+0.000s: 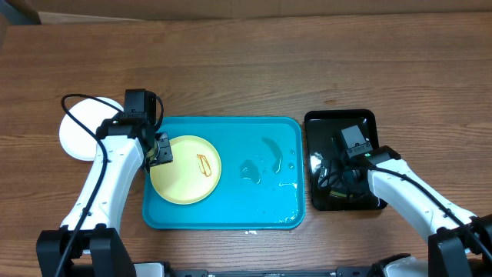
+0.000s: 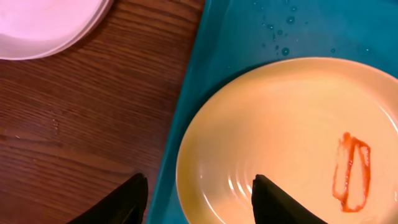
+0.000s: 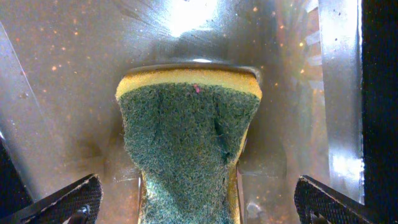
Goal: Clean dirty plates on tray and stack at the side
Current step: 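Slide the yellow plate with the left gripper toward the tray center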
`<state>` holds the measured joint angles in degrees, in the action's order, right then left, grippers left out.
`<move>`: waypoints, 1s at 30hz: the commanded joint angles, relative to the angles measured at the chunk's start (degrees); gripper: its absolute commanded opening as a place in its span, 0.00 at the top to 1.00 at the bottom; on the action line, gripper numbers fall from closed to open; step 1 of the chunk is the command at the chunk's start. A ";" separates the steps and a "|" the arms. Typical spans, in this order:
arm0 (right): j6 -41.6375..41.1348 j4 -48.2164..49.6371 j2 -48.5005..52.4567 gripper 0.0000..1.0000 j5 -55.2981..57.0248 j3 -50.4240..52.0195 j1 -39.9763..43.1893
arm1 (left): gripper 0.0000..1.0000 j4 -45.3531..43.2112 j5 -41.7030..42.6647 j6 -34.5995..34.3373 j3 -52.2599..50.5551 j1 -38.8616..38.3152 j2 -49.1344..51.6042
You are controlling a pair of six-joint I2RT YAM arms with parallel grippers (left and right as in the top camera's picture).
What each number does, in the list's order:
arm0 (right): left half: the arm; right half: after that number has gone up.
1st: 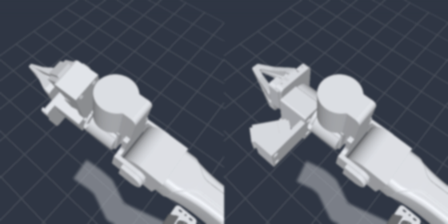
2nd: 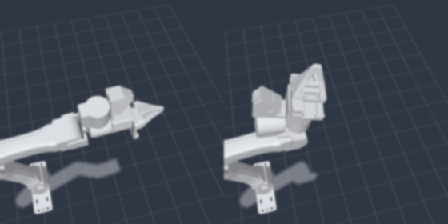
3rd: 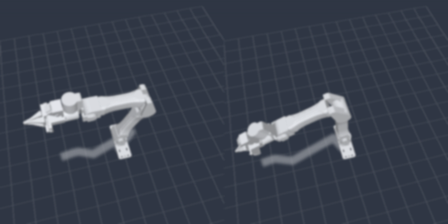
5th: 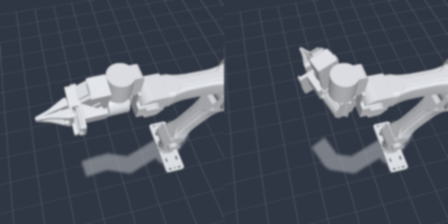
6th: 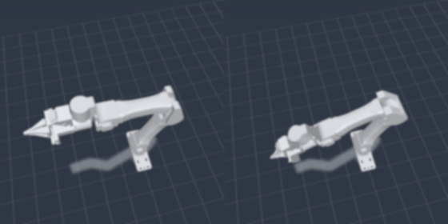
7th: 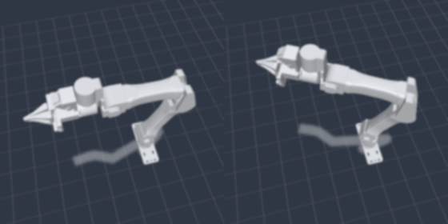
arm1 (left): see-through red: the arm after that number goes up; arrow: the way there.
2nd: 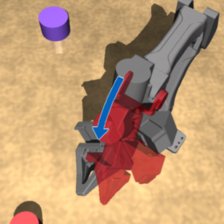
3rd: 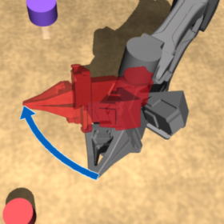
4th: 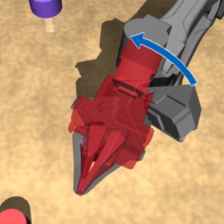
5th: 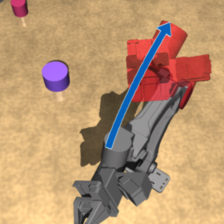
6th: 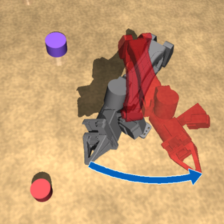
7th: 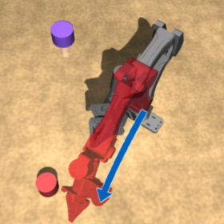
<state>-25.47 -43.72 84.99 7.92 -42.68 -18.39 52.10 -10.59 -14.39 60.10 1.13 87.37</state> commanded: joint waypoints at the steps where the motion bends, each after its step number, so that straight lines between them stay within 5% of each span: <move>1: -0.20 0.17 -0.04 0.00 0.61 0.24 0.15 | 0.43 -0.74 -1.62 -1.31 -1.57 1.20 0.31; 30: -0.20 0.17 -0.04 0.00 0.61 0.26 0.15 | 0.39 -15.34 21.09 -0.37 -18.36 3.50 0.37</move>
<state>-25.45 -43.70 84.99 7.90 -42.68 -18.39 37.10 3.79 -14.87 42.35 4.60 87.42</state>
